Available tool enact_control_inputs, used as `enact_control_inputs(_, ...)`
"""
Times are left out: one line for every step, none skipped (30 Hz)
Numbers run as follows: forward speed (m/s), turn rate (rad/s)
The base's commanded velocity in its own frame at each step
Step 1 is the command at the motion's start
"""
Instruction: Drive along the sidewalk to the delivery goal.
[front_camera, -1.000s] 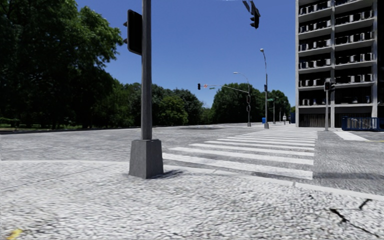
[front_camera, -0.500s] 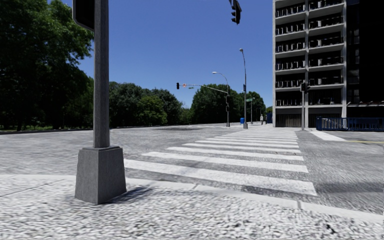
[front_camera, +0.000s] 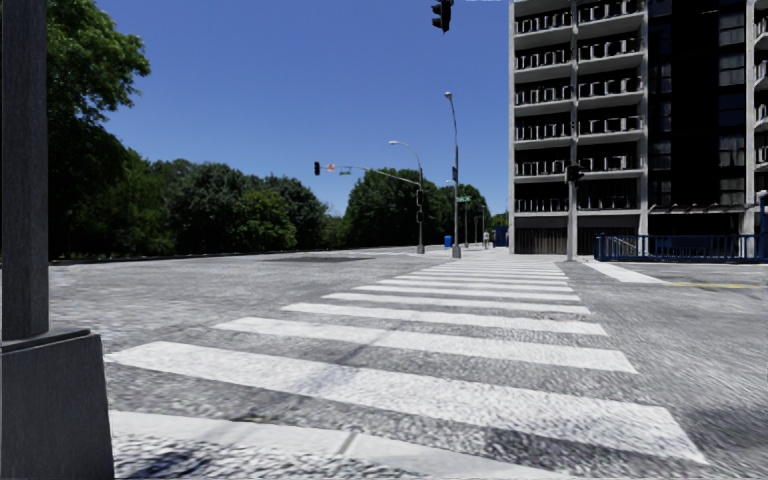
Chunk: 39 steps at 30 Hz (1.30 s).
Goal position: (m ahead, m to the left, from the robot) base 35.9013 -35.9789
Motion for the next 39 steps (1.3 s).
enact_control_inputs(1.55,-0.45)
enact_control_inputs(1.55,-0.46)
enact_control_inputs(1.55,-0.46)
enact_control_inputs(1.55,-0.42)
enact_control_inputs(1.55,-0.42)
enact_control_inputs(1.55,-0.16)
enact_control_inputs(1.55,0.0)
enact_control_inputs(1.55,0.0)
enact_control_inputs(1.55,0.0)
enact_control_inputs(1.57,0.0)
enact_control_inputs(1.68,0.0)
enact_control_inputs(2.0,0.0)
enact_control_inputs(2.0,0.0)
enact_control_inputs(2.0,0.0)
enact_control_inputs(2.0,0.0)
enact_control_inputs(2.0,0.0)
enact_control_inputs(2.0,0.0)
enact_control_inputs(2.0,0.0)
enact_control_inputs(2.0,0.0)
enact_control_inputs(2.0,0.0)
enact_control_inputs(2.0,0.0)
enact_control_inputs(2.0,0.0)
enact_control_inputs(2.0,0.0)
enact_control_inputs(2.0,0.0)
enact_control_inputs(2.0,0.0)
enact_control_inputs(2.0,0.0)
enact_control_inputs(2.0,0.0)
enact_control_inputs(2.0,0.0)
enact_control_inputs(2.0,0.0)
enact_control_inputs(2.0,-0.13)
enact_control_inputs(2.0,-0.29)
enact_control_inputs(2.0,-0.34)
enact_control_inputs(2.0,-0.34)
enact_control_inputs(2.0,-0.36)
enact_control_inputs(2.0,-0.36)
enact_control_inputs(2.0,-0.36)
enact_control_inputs(2.0,-0.36)
enact_control_inputs(2.0,-0.36)
enact_control_inputs(2.0,-0.36)
